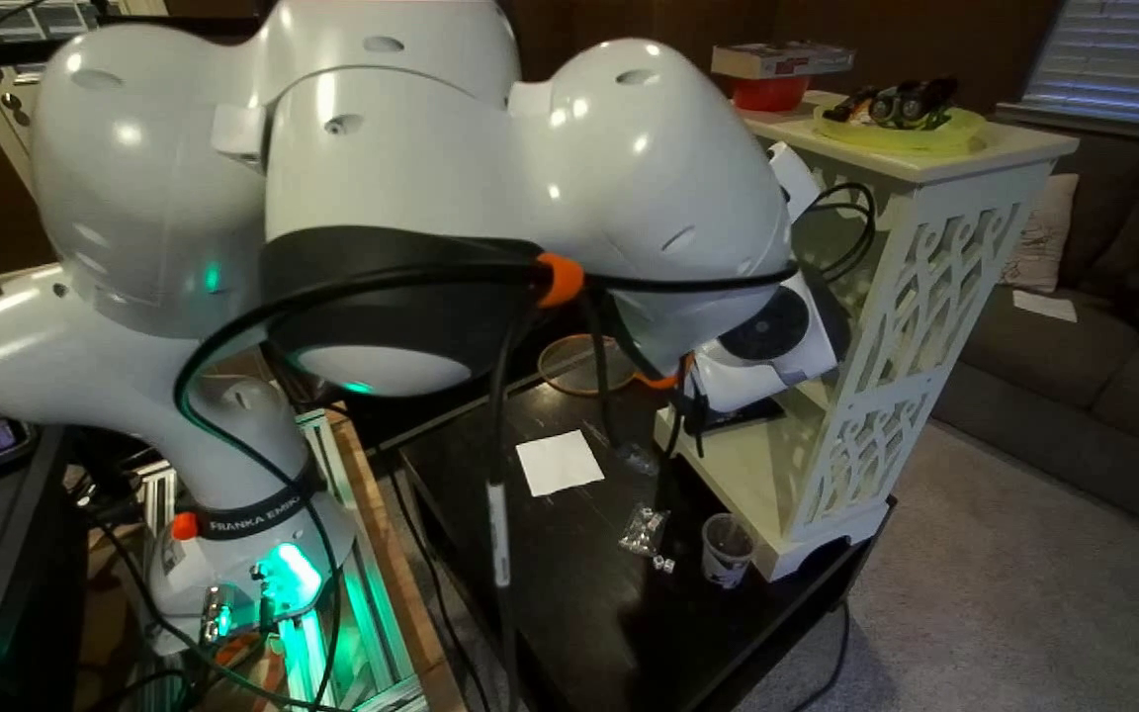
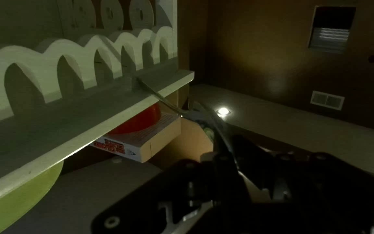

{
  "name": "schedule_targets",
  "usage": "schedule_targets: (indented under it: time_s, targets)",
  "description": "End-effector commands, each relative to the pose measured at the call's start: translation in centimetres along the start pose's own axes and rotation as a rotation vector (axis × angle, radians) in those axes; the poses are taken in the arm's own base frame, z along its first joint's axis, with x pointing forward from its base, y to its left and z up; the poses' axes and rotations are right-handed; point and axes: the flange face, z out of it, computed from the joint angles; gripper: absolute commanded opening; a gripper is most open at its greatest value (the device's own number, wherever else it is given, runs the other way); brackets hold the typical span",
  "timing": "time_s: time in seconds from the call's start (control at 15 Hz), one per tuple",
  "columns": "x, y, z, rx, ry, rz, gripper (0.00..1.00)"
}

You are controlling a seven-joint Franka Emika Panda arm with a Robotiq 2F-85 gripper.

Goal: Put the silver spoon on top of the shelf.

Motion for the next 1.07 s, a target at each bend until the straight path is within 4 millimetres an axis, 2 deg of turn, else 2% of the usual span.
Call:
schedule_targets:
  time_s: [0.0, 0.47, 0.6, 0.87, 1.0]
  targets:
    - [1.6, -0.1, -0.5, 0.111, 0.049, -0.065, 0.02]
    - [4.9, -2.9, -2.1, 0.325, 0.178, -0.151, 0.02]
    - [5.7, -3.7, -1.3, 0.335, 0.160, -0.116, 0.02]
    - [6.2, -0.5, -3.8, 0.246, 0.090, -0.179, 0.02]
    - [6.4, 1.6, -5.5, 0.167, 0.041, -0.271, 0.02]
